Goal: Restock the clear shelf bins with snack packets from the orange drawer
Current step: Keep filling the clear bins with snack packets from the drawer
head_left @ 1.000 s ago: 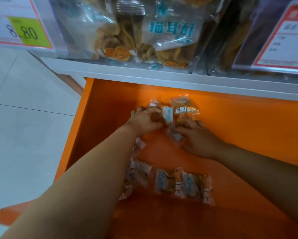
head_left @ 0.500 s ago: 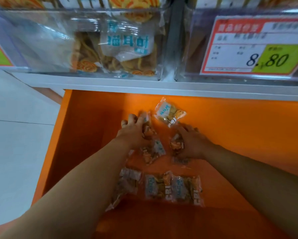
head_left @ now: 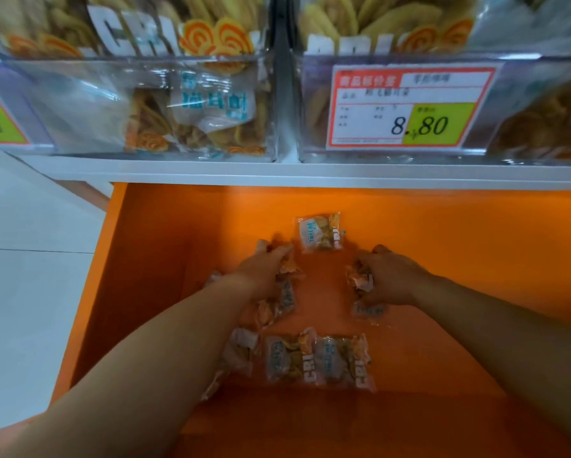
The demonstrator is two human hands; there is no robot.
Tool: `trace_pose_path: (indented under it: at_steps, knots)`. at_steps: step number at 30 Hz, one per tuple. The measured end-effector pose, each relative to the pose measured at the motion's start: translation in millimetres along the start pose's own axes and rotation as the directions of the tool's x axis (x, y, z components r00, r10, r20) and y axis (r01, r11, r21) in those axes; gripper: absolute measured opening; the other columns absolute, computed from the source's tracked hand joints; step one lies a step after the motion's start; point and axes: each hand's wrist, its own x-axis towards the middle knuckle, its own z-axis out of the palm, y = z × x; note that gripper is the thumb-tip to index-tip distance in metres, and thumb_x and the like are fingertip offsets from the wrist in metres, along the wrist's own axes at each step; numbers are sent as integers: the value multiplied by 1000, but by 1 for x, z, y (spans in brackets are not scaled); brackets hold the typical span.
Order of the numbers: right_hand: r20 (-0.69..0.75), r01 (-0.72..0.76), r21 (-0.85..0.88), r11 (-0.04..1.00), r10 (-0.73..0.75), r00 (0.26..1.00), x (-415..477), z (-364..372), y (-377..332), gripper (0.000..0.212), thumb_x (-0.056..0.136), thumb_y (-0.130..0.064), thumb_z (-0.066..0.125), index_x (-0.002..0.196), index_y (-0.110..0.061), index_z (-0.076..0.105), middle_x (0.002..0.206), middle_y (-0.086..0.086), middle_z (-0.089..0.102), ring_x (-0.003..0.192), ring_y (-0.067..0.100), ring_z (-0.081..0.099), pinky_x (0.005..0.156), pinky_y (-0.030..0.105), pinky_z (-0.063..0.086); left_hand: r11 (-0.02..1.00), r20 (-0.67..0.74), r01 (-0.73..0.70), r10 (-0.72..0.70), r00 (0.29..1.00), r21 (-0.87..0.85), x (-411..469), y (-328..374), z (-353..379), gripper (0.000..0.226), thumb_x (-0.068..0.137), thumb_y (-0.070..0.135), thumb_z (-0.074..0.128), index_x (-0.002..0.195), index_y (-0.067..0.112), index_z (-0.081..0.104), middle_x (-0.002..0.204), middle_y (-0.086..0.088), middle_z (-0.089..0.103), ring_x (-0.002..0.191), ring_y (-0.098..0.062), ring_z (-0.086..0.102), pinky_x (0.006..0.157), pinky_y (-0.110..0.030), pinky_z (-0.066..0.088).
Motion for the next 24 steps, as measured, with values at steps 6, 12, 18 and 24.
trace_pose_path:
  at_steps: [6,12,18,24]
  knots:
    - [71,107,-39,993,-104,992,-44,-33,-6,68,74,-42,76,132,-25,45,122,5,54,107,23,53,78,29,44,994,29,-54,52,998,94,-40,28,-26,78,83,19,71,141,31,20,138,-8,39,106,-27,53,79,-35,48]
    - [-93,185,-106,977,-195,976,-128,-82,-20,70,70,-44,78,130,-30,46,115,3,56,102,23,56,76,33,46,954,-92,-228,249,964,197,-116,80,-70,60,82,10,67,128,21,31,114,-2,49,94,-22,52,70,-29,38]
    - [-254,245,-180,953,-286,924,-235,-133,-34,72,76,-41,75,138,-32,38,123,3,51,110,22,53,85,34,46,871,-264,-431,485,834,236,-209,135,-115,57,83,9,65,130,35,45,133,6,39,116,-14,51,94,-35,48]
    - [-537,202,-131,970,-241,808,-329,-191,-19,81,70,-49,77,139,-39,36,123,-19,43,109,1,42,92,19,36,784,-436,-540,620,652,307,-290,188,-164,60,86,24,69,136,41,41,139,17,39,116,7,36,93,-8,29]
